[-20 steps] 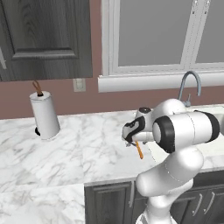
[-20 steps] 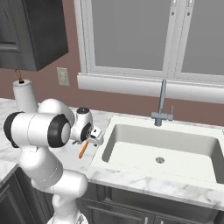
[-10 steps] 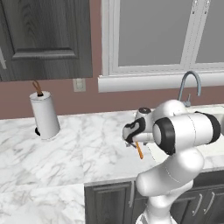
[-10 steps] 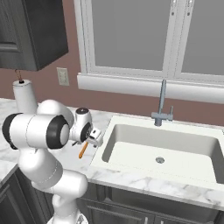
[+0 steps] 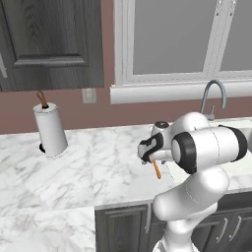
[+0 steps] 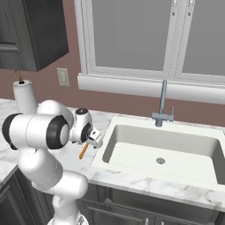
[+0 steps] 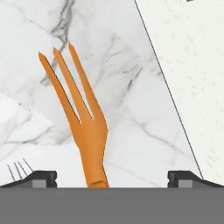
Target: Organize the utensils by type. Pick up the wooden spoons from the counter and place them in the open cabinet. Then pick up the metallic utensils from the counter and place them in the open drawer.
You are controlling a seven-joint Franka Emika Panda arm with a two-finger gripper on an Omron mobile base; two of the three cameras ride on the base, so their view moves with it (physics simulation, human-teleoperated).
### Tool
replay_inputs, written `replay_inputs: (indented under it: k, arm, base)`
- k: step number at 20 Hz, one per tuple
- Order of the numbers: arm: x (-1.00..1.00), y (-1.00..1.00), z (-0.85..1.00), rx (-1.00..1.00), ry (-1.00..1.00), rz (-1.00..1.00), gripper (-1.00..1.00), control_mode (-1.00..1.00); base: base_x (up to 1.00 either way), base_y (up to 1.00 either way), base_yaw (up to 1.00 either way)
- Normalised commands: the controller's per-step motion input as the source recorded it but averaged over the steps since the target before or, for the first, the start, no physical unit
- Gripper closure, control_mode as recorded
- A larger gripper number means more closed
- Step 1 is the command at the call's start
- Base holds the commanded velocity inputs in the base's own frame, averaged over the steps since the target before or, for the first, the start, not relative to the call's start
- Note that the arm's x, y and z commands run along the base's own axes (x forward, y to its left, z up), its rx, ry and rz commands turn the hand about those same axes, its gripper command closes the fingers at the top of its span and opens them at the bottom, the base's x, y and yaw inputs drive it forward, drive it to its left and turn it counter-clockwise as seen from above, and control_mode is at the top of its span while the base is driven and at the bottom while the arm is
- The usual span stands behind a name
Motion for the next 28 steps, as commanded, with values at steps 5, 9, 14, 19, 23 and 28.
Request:
replay_inputs:
  k: [5,9,14,19,23,28]
  arm:
    - [0.02,0.0,-0.3,0.0,0.0,-0.04,1.0,-1.0]
    - [-0.11,0.01,-0.39,0.0,0.0,0.0,1.0,-1.0]
    - [-0.18,0.03,-0.38,0.0,0.0,0.0,1.0,-1.0]
    - [-0.1,0.05,-0.3,0.0,0.0,0.0,1.0,-1.0]
    - [-0.02,0.0,-0.1,0.0,-0.01,0.0,1.0,-1.0]
    - [0.0,0.04,0.14,0.02,-0.11,0.0,1.0,-1.0]
  base:
    - [0.0,0.0,0.0]
    - [0.0,0.0,0.0]
    - [0.0,0.0,0.0]
    - [0.0,0.0,0.0]
    - [0.0,0.0,0.0]
    - [0.0,0.0,0.0]
